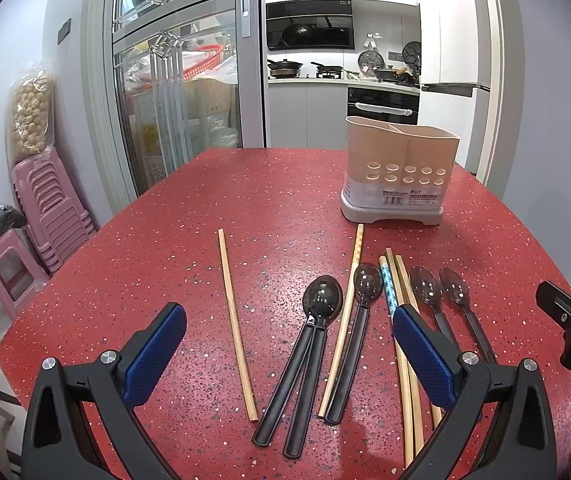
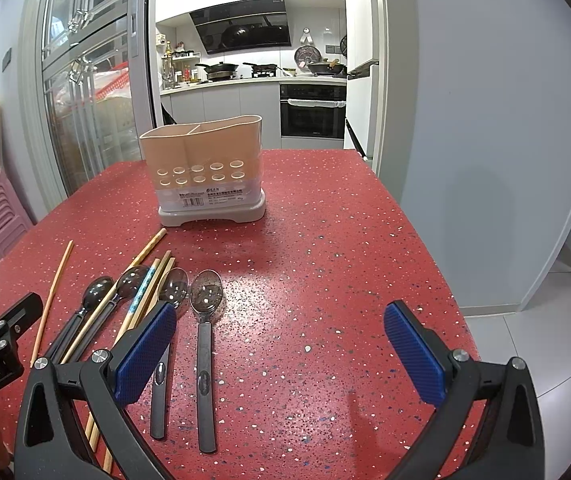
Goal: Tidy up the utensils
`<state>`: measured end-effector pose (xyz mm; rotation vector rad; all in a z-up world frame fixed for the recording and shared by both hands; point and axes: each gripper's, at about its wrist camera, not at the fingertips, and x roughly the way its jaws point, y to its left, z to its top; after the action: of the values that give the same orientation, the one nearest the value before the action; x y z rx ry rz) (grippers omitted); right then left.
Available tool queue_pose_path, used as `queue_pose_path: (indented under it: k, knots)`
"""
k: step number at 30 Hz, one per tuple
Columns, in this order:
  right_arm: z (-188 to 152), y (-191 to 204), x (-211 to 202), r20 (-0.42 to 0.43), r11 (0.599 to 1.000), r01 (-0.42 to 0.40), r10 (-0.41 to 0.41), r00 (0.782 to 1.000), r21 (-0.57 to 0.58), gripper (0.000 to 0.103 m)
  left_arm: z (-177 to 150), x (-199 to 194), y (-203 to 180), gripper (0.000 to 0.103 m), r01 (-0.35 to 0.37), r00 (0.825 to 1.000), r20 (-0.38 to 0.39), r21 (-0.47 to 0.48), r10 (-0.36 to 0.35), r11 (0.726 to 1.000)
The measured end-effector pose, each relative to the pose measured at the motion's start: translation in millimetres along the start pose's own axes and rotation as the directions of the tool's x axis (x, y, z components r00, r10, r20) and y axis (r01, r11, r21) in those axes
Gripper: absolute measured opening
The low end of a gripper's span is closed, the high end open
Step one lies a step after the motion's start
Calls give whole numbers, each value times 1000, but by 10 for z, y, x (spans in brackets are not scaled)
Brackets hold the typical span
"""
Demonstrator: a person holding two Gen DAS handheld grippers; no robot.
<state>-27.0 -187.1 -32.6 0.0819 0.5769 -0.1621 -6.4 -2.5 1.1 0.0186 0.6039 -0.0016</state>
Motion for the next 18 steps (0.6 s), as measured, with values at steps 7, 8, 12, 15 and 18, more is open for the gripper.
queue_pose_path:
  k: [7,8,12,15,18]
  knots:
    - [0,-2,1,0,1000,-1,1,1000,1,103,0,0,-2,103,1,1000,-1,0,-1,1000]
    - [0,3,1,0,1000,-1,1,1000,1,103,-2,1,-1,103,-1,1000,0,0,1,1000]
    - [-3,2,4,-1,1000,-2,2,1000,1,103,0,0,1,103,0,1000,0,0,0,1000]
    - [-4,1,4,-1,1000,-2,2,1000,1,103,5,-4,-3,103,1,1000,1,1,-1,1000]
    - [-3,0,4,-1,1000,-2,2,1000,1,103,8,-8,-7,103,1,1000,1,2,-1,1000]
